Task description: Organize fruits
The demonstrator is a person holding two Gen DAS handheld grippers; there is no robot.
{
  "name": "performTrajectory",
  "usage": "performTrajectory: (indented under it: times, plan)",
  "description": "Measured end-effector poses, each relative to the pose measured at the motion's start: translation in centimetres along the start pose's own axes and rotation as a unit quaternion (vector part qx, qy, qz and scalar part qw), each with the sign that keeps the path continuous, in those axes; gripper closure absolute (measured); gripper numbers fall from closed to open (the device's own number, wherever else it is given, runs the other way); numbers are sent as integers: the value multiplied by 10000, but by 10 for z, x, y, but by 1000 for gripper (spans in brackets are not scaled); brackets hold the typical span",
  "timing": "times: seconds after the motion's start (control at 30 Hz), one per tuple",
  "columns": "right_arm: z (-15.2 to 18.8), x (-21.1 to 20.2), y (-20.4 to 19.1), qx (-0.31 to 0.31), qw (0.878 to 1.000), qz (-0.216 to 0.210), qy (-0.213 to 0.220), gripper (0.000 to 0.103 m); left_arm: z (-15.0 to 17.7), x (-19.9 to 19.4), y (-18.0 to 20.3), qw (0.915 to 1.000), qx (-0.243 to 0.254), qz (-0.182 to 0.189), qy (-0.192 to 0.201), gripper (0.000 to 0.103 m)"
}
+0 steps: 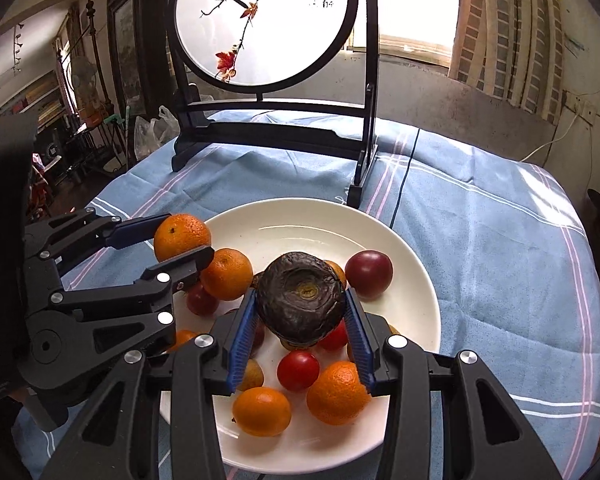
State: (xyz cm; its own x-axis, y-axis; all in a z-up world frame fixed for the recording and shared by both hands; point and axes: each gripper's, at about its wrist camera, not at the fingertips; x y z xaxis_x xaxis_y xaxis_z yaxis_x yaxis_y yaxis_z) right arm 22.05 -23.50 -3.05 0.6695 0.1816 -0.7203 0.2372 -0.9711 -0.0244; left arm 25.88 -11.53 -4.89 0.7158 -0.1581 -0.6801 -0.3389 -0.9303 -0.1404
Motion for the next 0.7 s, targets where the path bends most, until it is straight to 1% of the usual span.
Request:
performTrajectory:
  times: [0.13, 0.33, 0.37, 0.4, 0.43, 0.47, 0.53, 0.57, 0.63, 0.67, 0.7]
  plan:
    - [3, 4, -2, -24, 10000, 22, -14, 59, 2, 3, 2, 10000, 40, 3, -67, 59]
    - [-1, 1, -3, -38, 10000, 24, 22, 59, 0, 0, 6, 9999, 139, -20, -5, 59]
    - [-2, 0, -4, -72, 9999, 116, 63, 55, -1, 0, 6, 9999, 144, -13, -8, 59]
    - [-3, -4, -4, -82, 9996, 186, 174, 47, 0, -2, 6, 9999, 148, -32, 42, 50]
    - [-4, -10, -3, -51, 9994, 174, 303, 47, 0, -7, 7, 9997, 168, -108, 137, 43]
    - [-6, -15, -1, 3, 9992, 117, 370, 46, 0, -11, 6, 9994, 187, -177, 247, 32]
    - [-8, -27, 3, 171, 9987, 58, 485, 44, -1, -22, 5, 9988, 175, -234, 400, 30]
    - [-7, -35, 5, 258, 9981, 52, 565, 40, -2, -28, 3, 9987, 135, -194, 441, 30]
    - [-4, -51, 4, 387, 9964, 92, 744, 35, -2, -42, -1, 9983, 10, -155, 570, 27]
    - [-1, -58, 2, 426, 9954, 174, 845, 30, -1, -50, -3, 9977, -55, -158, 649, 22]
    - [3, -67, 0, 455, 9939, 295, 965, 22, 1, -58, -6, 9971, -123, -169, 738, 17]
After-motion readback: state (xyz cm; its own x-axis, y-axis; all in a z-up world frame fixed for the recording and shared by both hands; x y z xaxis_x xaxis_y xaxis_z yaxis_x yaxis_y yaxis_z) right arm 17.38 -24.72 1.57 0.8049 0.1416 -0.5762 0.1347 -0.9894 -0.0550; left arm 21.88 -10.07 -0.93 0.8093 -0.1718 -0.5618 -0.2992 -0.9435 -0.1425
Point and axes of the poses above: each gripper's, at about its wrist camera, not at the fingertips, and x roughly the way its jaws point, y to its right, z to its underside, and after that the axes turned 1 degree about z, right-handed
